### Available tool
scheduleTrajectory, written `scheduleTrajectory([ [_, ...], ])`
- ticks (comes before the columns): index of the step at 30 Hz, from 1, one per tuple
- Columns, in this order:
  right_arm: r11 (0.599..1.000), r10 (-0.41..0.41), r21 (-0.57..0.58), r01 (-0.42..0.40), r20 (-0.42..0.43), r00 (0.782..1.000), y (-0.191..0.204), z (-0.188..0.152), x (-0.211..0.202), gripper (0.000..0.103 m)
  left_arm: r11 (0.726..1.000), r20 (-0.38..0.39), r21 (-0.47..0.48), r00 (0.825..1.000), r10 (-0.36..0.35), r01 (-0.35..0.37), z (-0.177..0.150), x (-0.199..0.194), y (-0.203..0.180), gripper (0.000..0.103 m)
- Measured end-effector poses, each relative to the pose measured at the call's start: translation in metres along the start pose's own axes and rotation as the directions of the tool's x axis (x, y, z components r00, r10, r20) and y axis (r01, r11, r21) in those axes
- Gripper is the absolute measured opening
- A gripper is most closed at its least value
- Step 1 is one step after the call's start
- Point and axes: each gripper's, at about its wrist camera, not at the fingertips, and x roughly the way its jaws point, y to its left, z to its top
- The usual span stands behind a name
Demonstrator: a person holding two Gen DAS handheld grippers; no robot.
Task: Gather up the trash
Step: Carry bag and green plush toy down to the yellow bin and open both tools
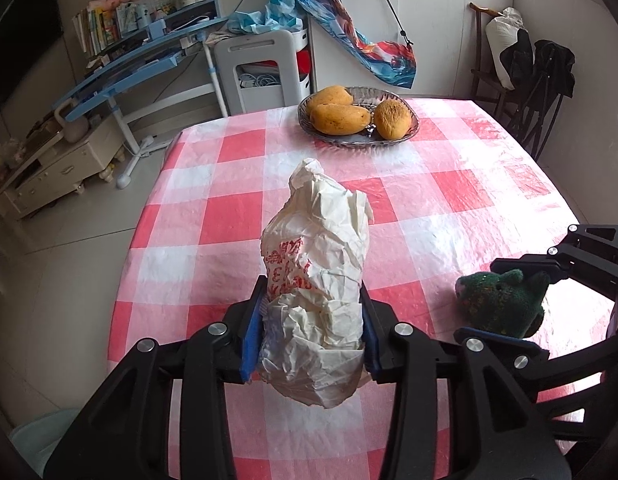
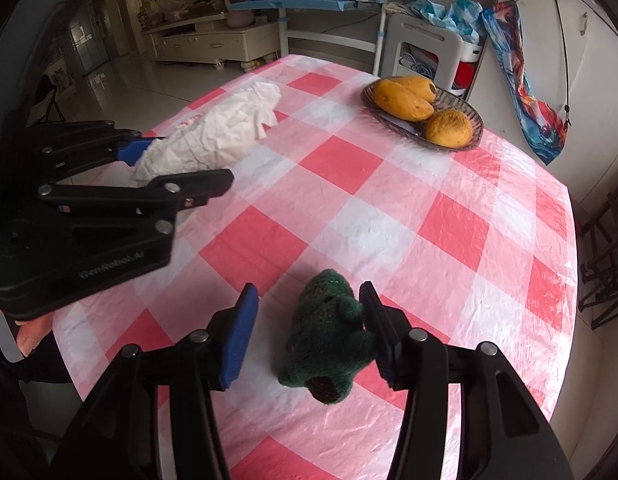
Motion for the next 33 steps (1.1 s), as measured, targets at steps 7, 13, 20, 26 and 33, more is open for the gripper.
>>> scheduleTrajectory([
  [7, 1.000, 0.013, 0.010, -0.014, 0.019, 1.000, -0.002, -0.003, -0.003, 0.027, 1.000, 0.002, -0.008, 1.000, 0.004, -0.004, 0.003, 0.002, 0.005, 0.039],
  [13, 0.994, 0.055, 0.081, -0.067, 0.138, 0.989, -0.011, 0.002, -0.024, 0.027, 1.000, 0.026, -0.017, 1.000, 0.006, -0.005, 0.003, -0.004, 0.006, 0.039],
  [20, 0.942, 0.246, 0.139, -0.307, 0.337, 0.909, -0.017, 0.006, -0.050, 0.027, 0.998, 0.095, -0.062, 0.995, 0.023, -0.018, 0.007, -0.026, 0.016, 0.038],
  [26, 0.849, 0.423, 0.142, -0.509, 0.392, 0.817, -0.003, 0.002, -0.063, 0.027, 0.989, 0.170, -0.148, 0.984, 0.052, -0.026, -0.003, -0.069, 0.039, 0.038],
  [33, 0.789, 0.546, 0.097, -0.607, 0.345, 0.764, 0.036, -0.022, -0.072, 0.027, 0.969, 0.152, -0.241, 0.984, 0.090, -0.052, -0.071, -0.117, 0.052, 0.038],
])
